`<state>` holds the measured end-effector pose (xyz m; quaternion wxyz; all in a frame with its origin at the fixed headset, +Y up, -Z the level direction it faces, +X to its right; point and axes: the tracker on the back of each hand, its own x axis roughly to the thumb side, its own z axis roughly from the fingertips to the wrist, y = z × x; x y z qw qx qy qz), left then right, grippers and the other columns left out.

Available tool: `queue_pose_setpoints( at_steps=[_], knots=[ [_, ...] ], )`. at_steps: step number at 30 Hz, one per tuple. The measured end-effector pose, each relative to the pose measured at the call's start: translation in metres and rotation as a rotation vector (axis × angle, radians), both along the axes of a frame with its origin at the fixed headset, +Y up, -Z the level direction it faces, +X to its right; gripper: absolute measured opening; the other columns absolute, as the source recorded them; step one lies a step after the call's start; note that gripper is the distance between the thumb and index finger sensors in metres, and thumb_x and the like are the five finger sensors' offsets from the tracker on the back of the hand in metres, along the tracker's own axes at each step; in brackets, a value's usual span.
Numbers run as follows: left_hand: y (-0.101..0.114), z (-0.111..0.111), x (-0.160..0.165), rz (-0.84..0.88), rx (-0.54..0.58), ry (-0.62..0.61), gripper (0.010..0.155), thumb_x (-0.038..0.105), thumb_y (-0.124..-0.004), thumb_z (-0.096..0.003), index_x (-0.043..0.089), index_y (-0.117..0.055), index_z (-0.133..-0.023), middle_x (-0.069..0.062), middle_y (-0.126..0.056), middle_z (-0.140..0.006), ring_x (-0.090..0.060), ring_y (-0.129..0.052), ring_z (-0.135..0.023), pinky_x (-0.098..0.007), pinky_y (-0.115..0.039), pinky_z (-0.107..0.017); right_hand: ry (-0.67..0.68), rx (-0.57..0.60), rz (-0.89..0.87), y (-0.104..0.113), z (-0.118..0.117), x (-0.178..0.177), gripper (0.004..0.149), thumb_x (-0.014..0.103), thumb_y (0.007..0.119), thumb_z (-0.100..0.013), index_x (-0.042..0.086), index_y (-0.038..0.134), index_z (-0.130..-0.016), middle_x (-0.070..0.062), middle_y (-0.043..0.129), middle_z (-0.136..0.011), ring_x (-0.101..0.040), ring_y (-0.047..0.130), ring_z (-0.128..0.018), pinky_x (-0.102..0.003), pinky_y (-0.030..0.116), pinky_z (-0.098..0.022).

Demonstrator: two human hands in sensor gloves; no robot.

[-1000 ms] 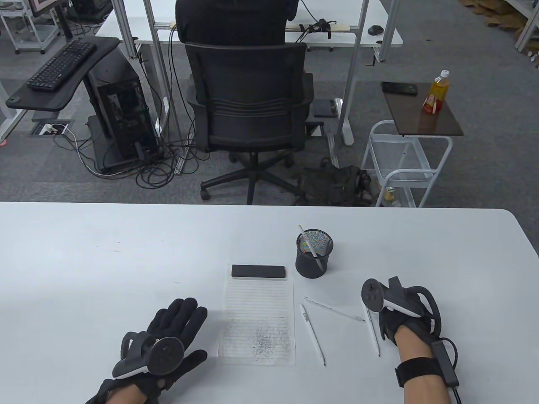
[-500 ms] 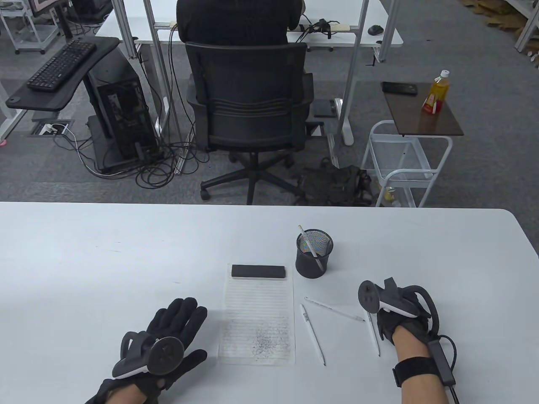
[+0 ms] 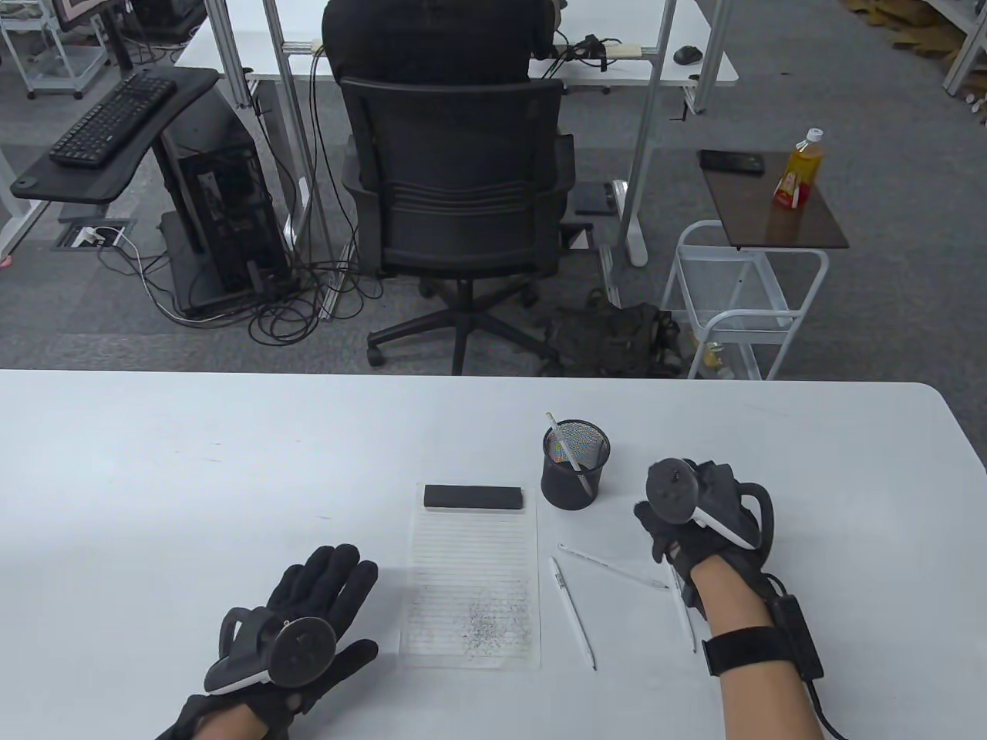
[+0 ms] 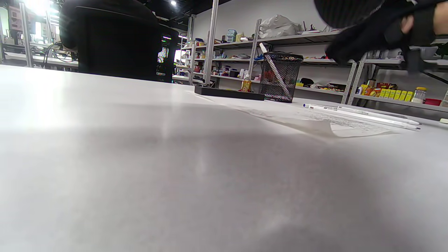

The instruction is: Press to extend mechanical pencil leads

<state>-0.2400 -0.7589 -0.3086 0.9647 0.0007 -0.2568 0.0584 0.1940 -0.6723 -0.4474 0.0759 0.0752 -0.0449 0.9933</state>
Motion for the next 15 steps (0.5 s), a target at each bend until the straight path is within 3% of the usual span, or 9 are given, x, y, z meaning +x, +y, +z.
queue_pose_setpoints(
  at_steps=[5, 9, 15],
  knots=[
    [0.0, 0.0, 0.0, 0.001, 0.001, -0.001, 0.09, 0.063, -0.067, -0.0459, 0.025, -0.022, -0.115, -0.012, -0.02, -0.12, -0.045, -0.028, -0.112, -0.065, -0.036, -0.077, -0.013, -0.006, -0.111, 0.007, -0.032, -0.042, 0.065, 0.047, 0.086, -0.052, 0.006, 0.076, -0.101, -0.023, 0.076, -0.097, -0.055, 0.077, -0.09, -0.076, 0.059, -0.065],
    [0.0, -0.001, 0.0, 0.0, -0.005, -0.004, 0.09, 0.063, -0.067, -0.046, 0.026, -0.022, -0.115, -0.012, -0.019, -0.121, -0.044, -0.028, -0.112, -0.065, -0.036, -0.077, -0.103, -0.03, -0.109, 0.0, -0.064, -0.07, 0.069, 0.052, 0.083, -0.052, 0.006, 0.074, -0.103, -0.024, 0.071, -0.102, -0.056, 0.067, -0.097, -0.076, 0.05, -0.067],
    [-0.001, -0.001, 0.0, -0.001, -0.014, -0.005, 0.09, 0.063, -0.067, -0.0459, 0.026, -0.022, -0.115, -0.012, -0.019, -0.121, -0.044, -0.028, -0.112, -0.065, -0.036, -0.077, -0.185, -0.107, -0.146, -0.017, -0.091, -0.091, 0.066, 0.049, 0.082, -0.053, 0.003, 0.077, -0.099, -0.024, 0.072, -0.1, -0.053, 0.067, -0.097, -0.078, 0.034, -0.066]
  ],
)
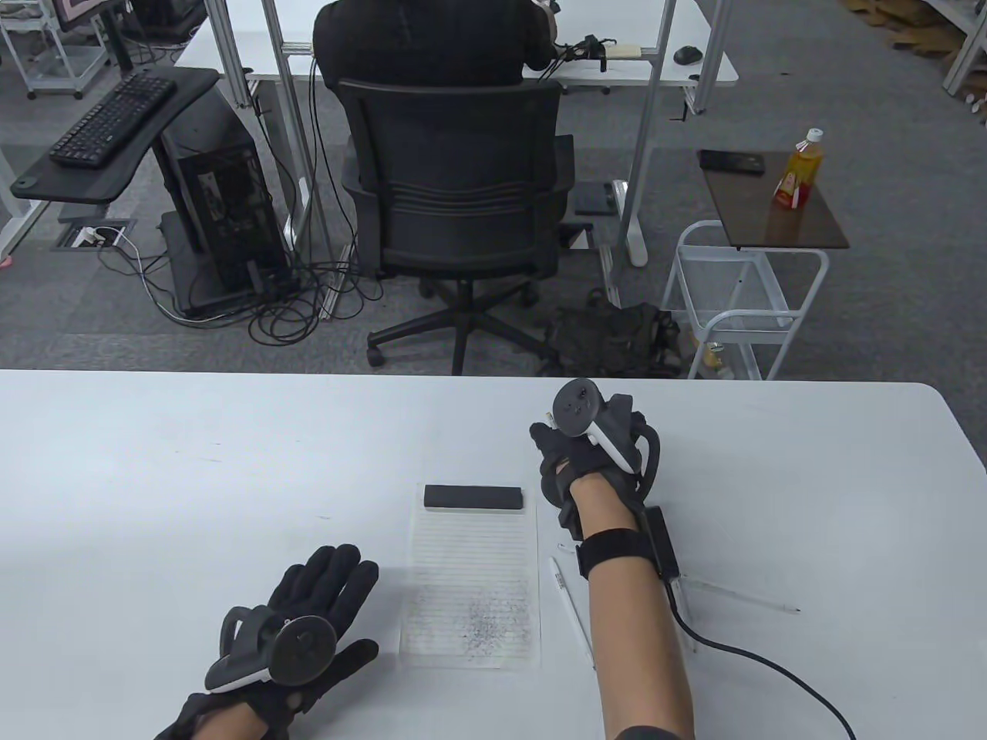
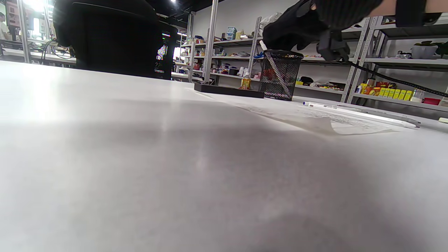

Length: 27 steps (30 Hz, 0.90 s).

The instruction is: Press to extend mechanical pencil leads

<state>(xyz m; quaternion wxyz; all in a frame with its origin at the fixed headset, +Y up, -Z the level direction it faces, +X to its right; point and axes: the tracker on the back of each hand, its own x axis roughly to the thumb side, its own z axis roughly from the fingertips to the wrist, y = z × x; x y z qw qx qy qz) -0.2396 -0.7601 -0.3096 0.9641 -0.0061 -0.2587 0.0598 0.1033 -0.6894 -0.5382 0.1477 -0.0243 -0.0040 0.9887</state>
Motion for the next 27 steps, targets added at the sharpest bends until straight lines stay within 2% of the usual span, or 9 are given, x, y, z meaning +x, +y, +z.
queue_pose_setpoints(
  at_steps=[7, 10, 18, 23, 27],
  knots=[
    [0.0, 0.0, 0.0, -0.001, 0.0, 0.0, 0.09, 0.063, -0.067, -0.0459, 0.026, -0.022, -0.115, -0.013, -0.02, -0.12, -0.044, -0.028, -0.112, -0.065, -0.036, -0.077, -0.059, -0.021, 0.032, -0.013, -0.012, -0.009, 0.055, 0.04, 0.082, -0.055, 0.001, 0.08, -0.095, -0.025, 0.068, -0.101, -0.055, 0.062, -0.097, -0.076, 0.036, -0.066],
    [-0.001, 0.0, 0.0, 0.001, -0.007, 0.003, 0.09, 0.063, -0.067, -0.046, 0.026, -0.022, -0.115, -0.013, -0.019, -0.121, -0.044, -0.028, -0.112, -0.065, -0.036, -0.077, -0.05, -0.013, 0.006, -0.016, -0.013, -0.008, 0.055, 0.041, 0.08, -0.056, 0.003, 0.081, -0.095, -0.028, 0.059, -0.106, -0.058, 0.058, -0.098, -0.077, 0.037, -0.065],
    [-0.001, 0.0, 0.0, 0.0, -0.013, 0.004, 0.09, 0.063, -0.066, -0.046, 0.026, -0.022, -0.115, -0.013, -0.019, -0.121, -0.044, -0.028, -0.112, -0.065, -0.036, -0.077, -0.046, 0.012, -0.03, -0.019, -0.015, -0.009, 0.042, 0.031, 0.08, -0.055, 0.005, 0.087, -0.088, -0.027, 0.065, -0.102, -0.056, 0.064, -0.095, -0.077, 0.042, -0.065],
    [-0.001, -0.001, 0.0, 0.002, -0.016, 0.006, 0.09, 0.063, -0.066, -0.046, 0.026, -0.022, -0.115, -0.013, -0.019, -0.121, -0.044, -0.028, -0.112, -0.065, -0.036, -0.077, -0.029, 0.029, -0.042, -0.016, -0.015, -0.01, 0.044, 0.032, 0.078, -0.055, 0.004, 0.088, -0.087, -0.027, 0.066, -0.102, -0.056, 0.066, -0.094, -0.077, 0.043, -0.065],
    [-0.001, -0.001, 0.0, 0.005, -0.017, 0.006, 0.09, 0.063, -0.066, -0.0459, 0.026, -0.022, -0.115, -0.013, -0.019, -0.12, -0.044, -0.028, -0.112, -0.065, -0.036, -0.077, 0.002, 0.07, -0.095, -0.003, -0.007, -0.008, 0.047, 0.036, 0.076, -0.055, 0.006, 0.087, -0.089, -0.027, 0.066, -0.103, -0.057, 0.066, -0.094, -0.078, 0.043, -0.065]
  ],
)
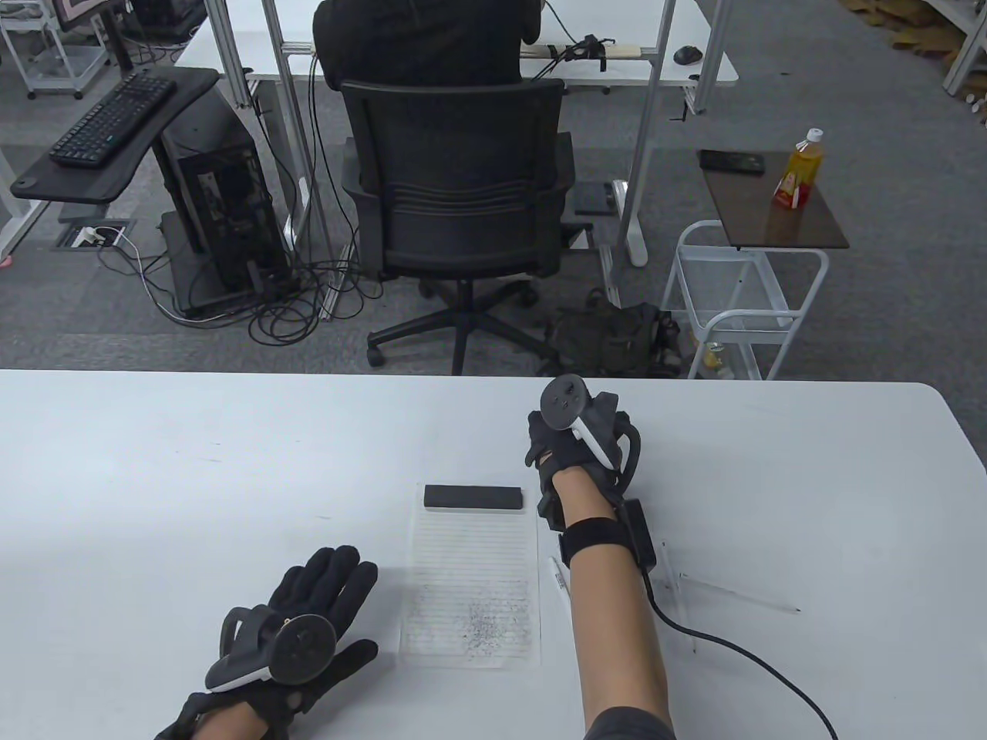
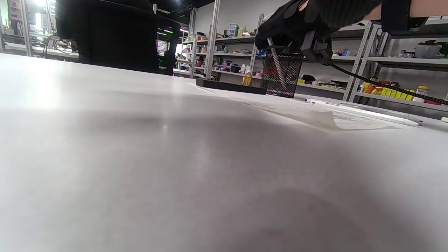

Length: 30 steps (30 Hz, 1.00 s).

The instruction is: Press to extend mechanical pencil leads

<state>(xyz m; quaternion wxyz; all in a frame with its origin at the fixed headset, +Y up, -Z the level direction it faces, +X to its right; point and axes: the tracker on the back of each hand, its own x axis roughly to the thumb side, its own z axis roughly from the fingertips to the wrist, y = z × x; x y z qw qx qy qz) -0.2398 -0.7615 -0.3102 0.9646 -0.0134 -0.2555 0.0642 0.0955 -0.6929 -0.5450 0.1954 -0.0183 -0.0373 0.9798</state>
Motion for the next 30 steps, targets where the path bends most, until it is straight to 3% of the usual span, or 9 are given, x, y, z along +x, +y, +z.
queue_pose_setpoints(
  at_steps=[8, 12, 14, 17, 21, 25, 30],
  knots=[
    [-0.001, -0.001, 0.0, 0.011, 0.0, -0.001, 0.091, 0.063, -0.066, -0.0459, 0.025, -0.02, -0.114, -0.012, -0.019, -0.121, -0.044, -0.028, -0.112, -0.065, -0.036, -0.077, 0.082, 0.173, -0.175, 0.053, 0.032, 0.014, 0.049, 0.041, 0.072, -0.056, 0.014, 0.081, -0.096, -0.026, 0.062, -0.107, -0.061, 0.062, -0.097, -0.081, 0.044, -0.065],
    [0.0, -0.002, -0.003, 0.018, -0.001, 0.005, 0.09, 0.063, -0.066, -0.0459, 0.025, -0.02, -0.114, -0.013, -0.019, -0.121, -0.044, -0.028, -0.112, -0.065, -0.036, -0.077, 0.134, 0.302, -0.313, 0.08, 0.061, 0.021, 0.05, 0.041, 0.069, -0.056, 0.015, 0.079, -0.097, -0.025, 0.064, -0.106, -0.059, 0.067, -0.095, -0.081, 0.048, -0.064],
    [-0.001, -0.002, -0.003, 0.024, -0.004, 0.006, 0.09, 0.063, -0.066, -0.046, 0.025, -0.021, -0.114, -0.013, -0.019, -0.12, -0.044, -0.028, -0.112, -0.065, -0.036, -0.077, 0.141, 0.335, -0.415, 0.082, 0.079, 0.024, 0.049, 0.04, 0.068, -0.055, 0.015, 0.078, -0.097, -0.026, 0.066, -0.105, -0.058, 0.072, -0.093, -0.08, 0.053, -0.064],
    [-0.002, -0.002, -0.002, 0.022, -0.011, 0.003, 0.09, 0.063, -0.066, -0.046, 0.025, -0.021, -0.114, -0.013, -0.019, -0.121, -0.044, -0.028, -0.112, -0.065, -0.035, -0.077, 0.136, 0.387, -0.653, 0.066, 0.107, 0.029, 0.048, 0.039, 0.068, -0.055, 0.015, 0.079, -0.095, -0.026, 0.069, -0.103, -0.058, 0.075, -0.091, -0.08, 0.055, -0.064],
    [-0.003, -0.002, -0.002, 0.025, -0.015, 0.002, 0.09, 0.063, -0.066, -0.046, 0.025, -0.021, -0.114, -0.013, -0.019, -0.12, -0.044, -0.028, -0.112, -0.065, -0.036, -0.077, 0.12, 0.346, -0.885, 0.032, 0.131, 0.034, 0.047, 0.04, 0.067, -0.055, 0.017, 0.079, -0.094, -0.026, 0.069, -0.103, -0.059, 0.074, -0.091, -0.082, 0.055, -0.063],
    [-0.004, -0.003, -0.003, 0.039, -0.02, 0.003, 0.09, 0.063, -0.066, -0.046, 0.025, -0.02, -0.114, -0.013, -0.019, -0.121, -0.044, -0.028, -0.112, -0.065, -0.036, -0.077, 0.122, 0.268, -1.133, 0.005, 0.142, 0.038, 0.045, 0.039, 0.067, -0.053, 0.019, 0.081, -0.09, -0.027, 0.078, -0.096, -0.065, 0.076, -0.089, -0.086, 0.058, -0.059],
    [-0.007, -0.004, -0.005, 0.056, -0.046, 0.01, 0.09, 0.063, -0.066, -0.046, 0.026, -0.02, -0.114, -0.008, -0.018, -0.121, -0.044, -0.027, -0.112, -0.065, -0.034, -0.078, 0.183, 0.109, -1.296, -0.027, 0.142, 0.034, 0.044, 0.04, 0.067, -0.051, 0.023, 0.081, -0.089, -0.022, 0.089, -0.082, -0.059, 0.092, -0.077, -0.087, 0.064, -0.055]
  ],
)
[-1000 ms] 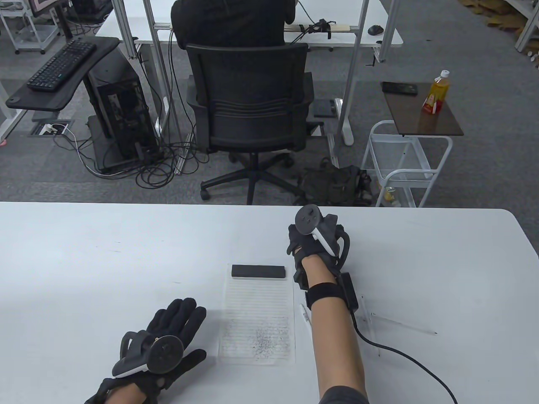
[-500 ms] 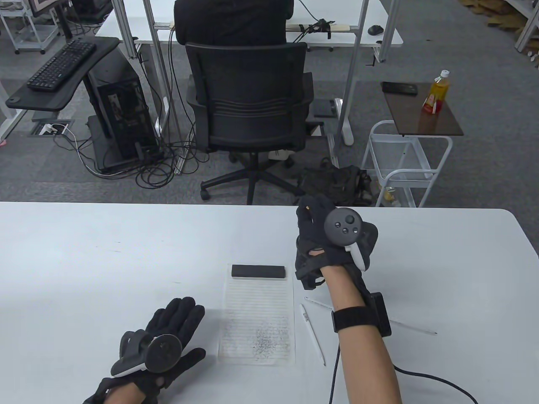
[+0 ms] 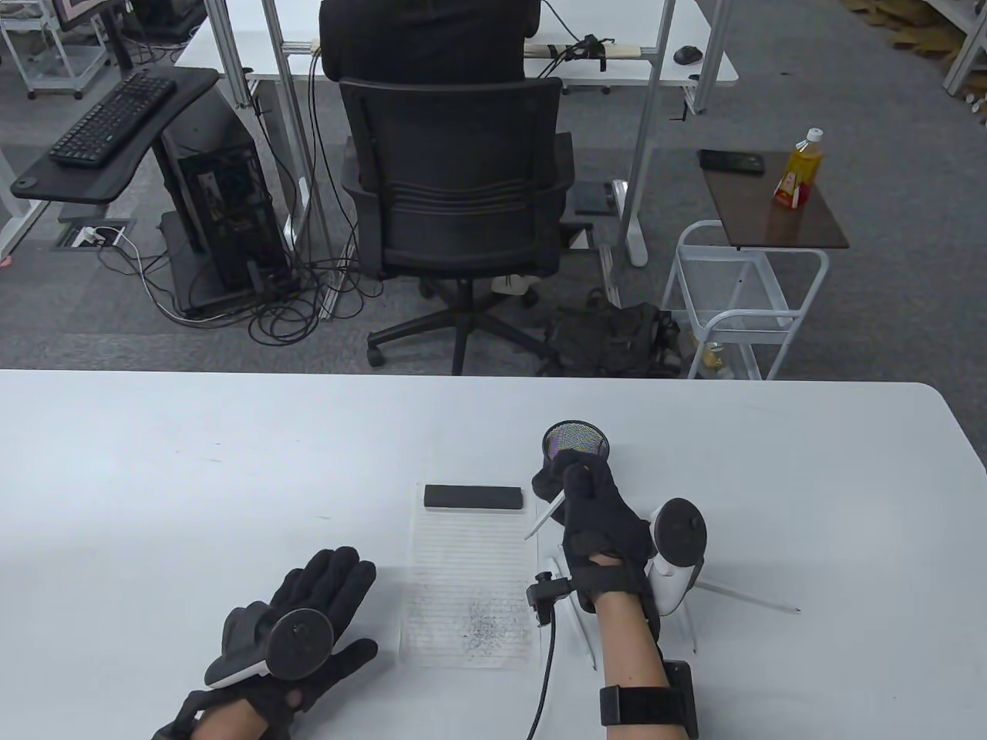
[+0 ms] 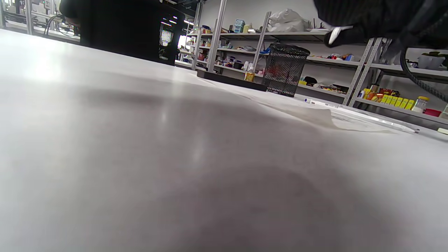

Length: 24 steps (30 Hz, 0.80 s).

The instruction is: Press to extend mechanical pencil leads

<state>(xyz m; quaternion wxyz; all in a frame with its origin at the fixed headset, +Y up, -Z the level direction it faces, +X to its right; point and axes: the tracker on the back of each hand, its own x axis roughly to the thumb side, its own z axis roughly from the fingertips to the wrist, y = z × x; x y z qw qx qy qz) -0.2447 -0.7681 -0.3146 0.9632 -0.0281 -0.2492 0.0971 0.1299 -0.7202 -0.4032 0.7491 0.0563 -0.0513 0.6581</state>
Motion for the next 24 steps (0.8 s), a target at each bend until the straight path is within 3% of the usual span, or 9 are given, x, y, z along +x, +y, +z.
queue_pose_setpoints(
  at_steps=[2, 4, 5, 8, 11, 15, 24],
  knots=[
    [0.002, 0.001, 0.0, -0.017, 0.018, -0.005, 0.09, 0.063, -0.066, -0.0459, 0.025, -0.02, -0.114, -0.008, -0.019, -0.121, -0.044, -0.027, -0.112, -0.065, -0.035, -0.077, 0.095, 0.038, -0.07, -0.01, 0.0, 0.0, 0.044, 0.043, 0.063, -0.053, 0.025, 0.075, -0.093, -0.017, 0.084, -0.082, -0.049, 0.093, -0.07, -0.085, 0.067, -0.056],
    [0.004, 0.002, 0.002, -0.023, 0.033, -0.009, 0.09, 0.063, -0.066, -0.046, 0.026, -0.02, -0.114, -0.013, -0.019, -0.12, -0.044, -0.027, -0.112, -0.065, -0.035, -0.077, 0.108, 0.035, -0.143, -0.017, -0.001, -0.001, 0.045, 0.043, 0.063, -0.053, 0.025, 0.075, -0.092, -0.015, 0.082, -0.075, -0.044, 0.089, -0.06, -0.083, 0.068, -0.055],
    [0.005, 0.003, 0.003, -0.02, 0.036, -0.012, 0.09, 0.063, -0.066, -0.046, 0.026, -0.02, -0.114, -0.008, -0.019, -0.121, -0.044, -0.027, -0.112, -0.065, -0.035, -0.077, 0.148, 0.036, -0.163, -0.023, -0.002, -0.002, 0.046, 0.044, 0.062, -0.054, 0.025, 0.074, -0.094, -0.014, 0.079, -0.075, -0.042, 0.086, -0.059, -0.081, 0.067, -0.056],
    [0.006, 0.004, 0.004, -0.029, 0.047, -0.016, 0.09, 0.063, -0.066, -0.046, 0.026, -0.02, -0.114, -0.013, -0.019, -0.12, -0.044, -0.027, -0.112, -0.065, -0.035, -0.077, 0.194, 0.06, -0.212, -0.034, -0.003, -0.003, 0.054, 0.058, 0.065, -0.057, 0.024, 0.068, -0.099, -0.012, 0.075, -0.078, -0.041, 0.08, -0.062, -0.077, 0.062, -0.059],
    [0.007, 0.004, 0.004, -0.028, 0.052, -0.018, 0.09, 0.063, -0.066, -0.046, 0.026, -0.02, -0.114, -0.013, -0.019, -0.12, -0.044, -0.027, -0.112, -0.065, -0.035, -0.077, 0.161, 0.056, -0.288, -0.043, -0.002, -0.009, 0.065, 0.067, 0.06, -0.057, 0.016, 0.075, -0.094, -0.012, 0.078, -0.075, -0.042, 0.08, -0.06, -0.076, 0.063, -0.057],
    [0.007, 0.004, 0.004, -0.033, 0.06, -0.021, 0.09, 0.063, -0.066, -0.0461, 0.026, -0.02, -0.114, -0.013, -0.019, -0.12, -0.044, -0.027, -0.112, -0.065, -0.035, -0.077, 0.197, 0.05, -0.442, -0.049, -0.002, -0.015, 0.071, 0.068, 0.056, -0.059, 0.008, 0.08, -0.087, -0.015, 0.079, -0.072, -0.045, 0.078, -0.059, -0.078, 0.058, -0.057],
    [0.007, 0.004, 0.004, -0.038, 0.069, -0.022, 0.09, 0.063, -0.066, -0.046, 0.025, -0.021, -0.114, -0.013, -0.019, -0.12, -0.044, -0.028, -0.112, -0.065, -0.035, -0.077, 0.155, 0.07, -0.525, -0.06, -0.003, -0.018, 0.061, 0.059, 0.059, -0.061, 0.006, 0.088, -0.072, -0.012, 0.087, -0.055, -0.04, 0.084, -0.045, -0.073, 0.066, -0.052]
  ],
)
